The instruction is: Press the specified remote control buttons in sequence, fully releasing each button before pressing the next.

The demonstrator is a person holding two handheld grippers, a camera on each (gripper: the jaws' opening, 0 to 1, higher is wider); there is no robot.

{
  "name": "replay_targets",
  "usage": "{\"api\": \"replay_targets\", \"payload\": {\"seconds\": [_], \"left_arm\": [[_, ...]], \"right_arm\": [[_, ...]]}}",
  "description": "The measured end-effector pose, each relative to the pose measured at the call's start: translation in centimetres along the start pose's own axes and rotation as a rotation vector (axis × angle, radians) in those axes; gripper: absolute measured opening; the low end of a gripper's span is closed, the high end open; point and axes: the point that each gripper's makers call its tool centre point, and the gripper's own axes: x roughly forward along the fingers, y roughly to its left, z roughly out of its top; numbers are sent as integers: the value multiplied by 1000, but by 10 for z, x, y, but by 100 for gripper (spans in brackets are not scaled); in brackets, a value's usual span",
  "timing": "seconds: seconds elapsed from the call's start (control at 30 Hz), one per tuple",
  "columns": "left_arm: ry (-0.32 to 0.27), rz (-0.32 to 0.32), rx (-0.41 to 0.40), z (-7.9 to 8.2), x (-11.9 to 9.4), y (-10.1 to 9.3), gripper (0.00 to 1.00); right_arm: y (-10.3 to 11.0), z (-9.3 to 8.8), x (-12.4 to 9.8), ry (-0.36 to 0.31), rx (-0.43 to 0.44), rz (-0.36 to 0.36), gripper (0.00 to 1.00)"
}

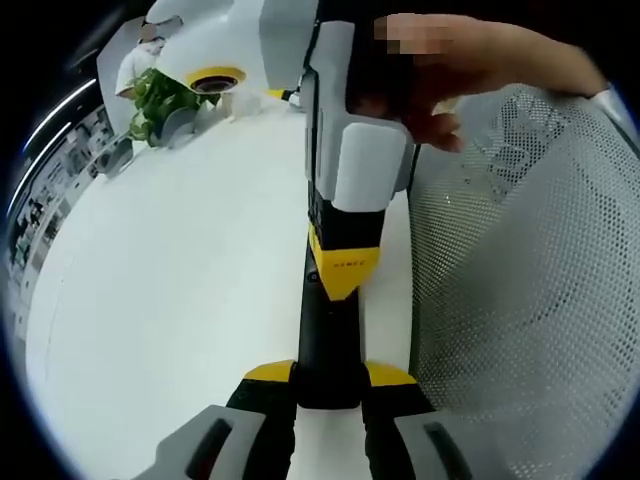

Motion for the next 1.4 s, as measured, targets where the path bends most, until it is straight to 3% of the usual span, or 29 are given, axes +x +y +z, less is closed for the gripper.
{"api": "replay_targets", "payload": {"seconds": [0.2,0.5,0.8,0.97,1.4], "left_arm": [[4,0,0,0,1,1,25],[4,-3,-1,1,1,2,25],[3,-2,2,1,1,2,25],[1,-1,0,1,2,2,25],[0,-3,0,1,1,2,25]], "right_arm": [[-2,1,1,-1,33,1,0],[-2,3,3,35,-33,-82,0],[-3,3,1,10,-28,-53,0],[-4,4,1,2,43,-5,0],[-1,3,1,6,12,-10,0]]}}
